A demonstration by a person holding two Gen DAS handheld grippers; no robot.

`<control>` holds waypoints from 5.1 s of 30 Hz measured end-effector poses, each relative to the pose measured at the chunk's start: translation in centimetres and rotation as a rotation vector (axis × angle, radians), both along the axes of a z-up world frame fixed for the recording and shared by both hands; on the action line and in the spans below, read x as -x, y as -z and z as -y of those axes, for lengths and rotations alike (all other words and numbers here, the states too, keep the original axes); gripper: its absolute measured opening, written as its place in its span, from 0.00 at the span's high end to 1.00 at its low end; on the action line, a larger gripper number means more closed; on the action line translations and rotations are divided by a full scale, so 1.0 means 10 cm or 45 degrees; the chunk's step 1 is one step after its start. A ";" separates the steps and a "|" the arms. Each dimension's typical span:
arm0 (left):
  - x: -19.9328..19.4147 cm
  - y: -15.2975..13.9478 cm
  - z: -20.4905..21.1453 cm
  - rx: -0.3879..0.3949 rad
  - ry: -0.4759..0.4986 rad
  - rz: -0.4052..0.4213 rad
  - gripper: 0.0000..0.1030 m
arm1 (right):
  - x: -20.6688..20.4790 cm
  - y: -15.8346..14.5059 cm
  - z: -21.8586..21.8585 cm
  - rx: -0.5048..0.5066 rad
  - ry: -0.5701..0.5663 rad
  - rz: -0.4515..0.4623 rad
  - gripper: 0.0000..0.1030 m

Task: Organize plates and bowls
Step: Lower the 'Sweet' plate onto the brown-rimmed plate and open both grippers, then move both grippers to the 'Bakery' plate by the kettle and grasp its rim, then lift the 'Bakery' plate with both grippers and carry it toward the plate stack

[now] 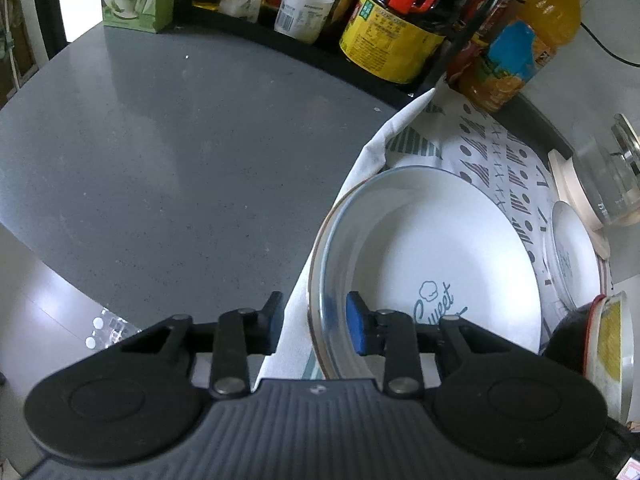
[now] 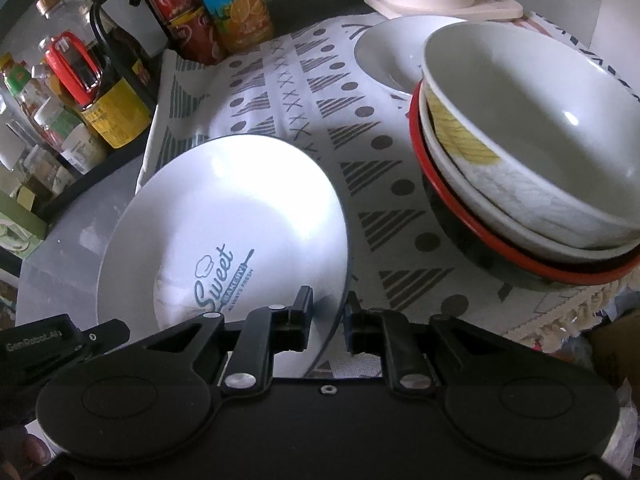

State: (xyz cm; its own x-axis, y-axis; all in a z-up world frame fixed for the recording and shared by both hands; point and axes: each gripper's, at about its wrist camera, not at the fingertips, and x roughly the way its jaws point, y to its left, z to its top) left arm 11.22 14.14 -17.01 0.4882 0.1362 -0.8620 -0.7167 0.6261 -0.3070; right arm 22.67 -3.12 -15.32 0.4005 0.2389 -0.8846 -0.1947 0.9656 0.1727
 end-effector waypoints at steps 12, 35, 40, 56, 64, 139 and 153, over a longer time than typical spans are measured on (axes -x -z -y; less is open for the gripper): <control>-0.03 -0.01 -0.12 0.094 -0.033 -0.001 0.82 | -0.13 -0.04 -0.08 0.082 -0.036 -0.041 0.73; -0.51 -0.56 -0.13 -0.059 0.014 0.017 0.34 | -0.71 -0.74 -0.21 -0.053 -0.064 0.036 0.06; -0.74 -0.61 -0.13 -0.086 0.047 0.016 0.26 | -1.00 -0.89 -0.19 -0.064 -0.107 0.096 0.00; -1.85 -0.61 0.12 -0.032 0.228 0.068 0.19 | -1.81 -1.01 0.52 -0.088 0.181 0.118 0.00; -2.36 -0.46 0.44 0.011 0.371 0.052 0.19 | -2.16 -0.96 1.00 -0.043 0.300 0.126 0.00; -2.52 -0.35 0.34 0.278 0.382 0.194 0.91 | -2.61 -0.60 1.06 -0.366 -0.055 -0.052 0.91; -1.76 -0.61 0.03 0.246 0.248 0.250 0.91 | -2.12 -0.89 0.61 -0.345 -0.238 -0.003 0.90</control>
